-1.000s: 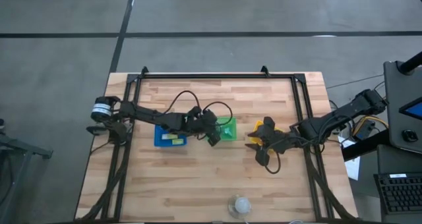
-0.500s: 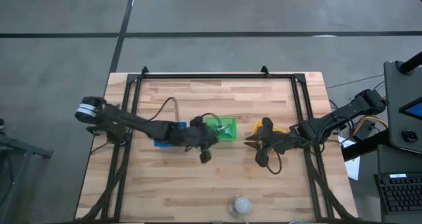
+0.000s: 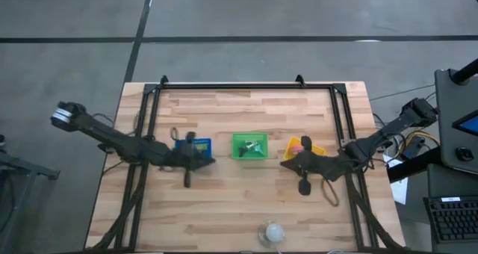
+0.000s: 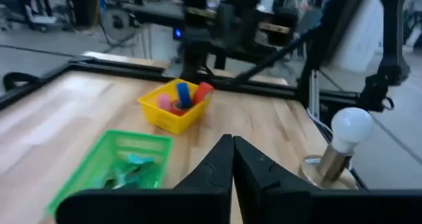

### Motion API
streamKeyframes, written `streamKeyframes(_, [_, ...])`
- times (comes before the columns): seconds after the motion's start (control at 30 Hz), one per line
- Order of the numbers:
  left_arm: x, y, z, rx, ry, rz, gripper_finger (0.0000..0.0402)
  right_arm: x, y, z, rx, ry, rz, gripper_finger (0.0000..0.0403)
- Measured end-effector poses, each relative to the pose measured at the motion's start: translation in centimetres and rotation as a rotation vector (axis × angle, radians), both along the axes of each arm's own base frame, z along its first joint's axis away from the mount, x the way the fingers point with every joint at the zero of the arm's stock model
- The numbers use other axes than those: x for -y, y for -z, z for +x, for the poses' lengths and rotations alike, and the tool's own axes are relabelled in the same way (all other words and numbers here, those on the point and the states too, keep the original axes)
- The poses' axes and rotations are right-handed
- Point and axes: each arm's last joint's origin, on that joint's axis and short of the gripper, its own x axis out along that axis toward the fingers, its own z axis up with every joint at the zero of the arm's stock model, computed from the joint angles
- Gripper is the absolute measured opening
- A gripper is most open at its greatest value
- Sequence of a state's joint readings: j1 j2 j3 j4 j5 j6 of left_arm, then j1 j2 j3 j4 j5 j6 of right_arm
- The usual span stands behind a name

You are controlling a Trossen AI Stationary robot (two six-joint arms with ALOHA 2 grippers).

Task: Pick and place Stapler, Stapler remover, tape
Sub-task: Return to Home Position

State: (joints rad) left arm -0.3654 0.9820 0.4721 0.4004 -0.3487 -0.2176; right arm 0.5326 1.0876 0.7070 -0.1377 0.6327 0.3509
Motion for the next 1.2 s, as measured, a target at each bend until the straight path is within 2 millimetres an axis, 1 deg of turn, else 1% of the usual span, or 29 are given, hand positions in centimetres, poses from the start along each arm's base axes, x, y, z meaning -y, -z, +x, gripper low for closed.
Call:
streamKeyframes(0.07, [-0.7,0.8,-1.7,0.021,-0.003,-0.013,0.0015,0.1,0.3,-0.5,0.046,-0.088,0.038,0.0008])
streamKeyframes(0.2, [-1.7,2.5,-4.4,0.065,-0.001,-0.042,0.0022,0.9,1.8,-2.1,0.173,-0.234,0.059,0.0008])
streamKeyframes(0.3, [-2.3,3.4,-5.9,0.106,0.001,-0.022,0.0021,1.9,2.5,-3.8,0.261,-0.252,0.055,0.0008])
streamKeyframes(0.43, [-2.8,4.4,-7.4,0.155,0.003,0.059,0.0019,3.2,3.3,-6.0,0.326,-0.266,0.059,0.0008])
streamKeyframes(0.6, [-3.2,5.3,-8.5,0.209,0.016,0.044,0.0022,4.4,4.2,-8.2,0.413,-0.301,0.051,0.0008])
streamKeyframes(0.7, [-3.4,6.0,-9.1,0.219,0.026,0.030,0.0023,4.8,4.6,-9.1,0.442,-0.337,-0.027,0.0008])
streamKeyframes(0.8, [-3.5,6.6,-9.5,0.211,0.026,0.014,0.0022,5.3,4.4,-9.7,0.496,-0.327,-0.051,0.0008])
streamKeyframes(0.9, [-3.7,6.6,-9.8,0.216,0.023,0.016,0.0021,5.7,4.4,-10.4,0.548,-0.331,-0.046,0.0008])
streamKeyframes(1.0, [-3.8,6.3,-10.1,0.245,0.033,0.030,0.0024,6.0,4.9,-11.0,0.532,-0.342,-0.045,0.0008])
streamKeyframes(1.07, [-3.7,5.9,-10.4,0.248,0.079,0.036,0.0026,6.2,5.0,-11.4,0.530,-0.344,-0.027,0.0008])
streamKeyframes(1.13, [-3.8,5.3,-10.8,0.276,0.121,0.055,0.0025,6.4,5.1,-12.0,0.538,-0.394,-0.013,0.0008])
streamKeyframes(1.2, [-3.9,5.2,-11.1,0.287,0.124,0.087,0.0026,6.5,5.1,-12.4,0.557,-0.423,0.002,0.0008])
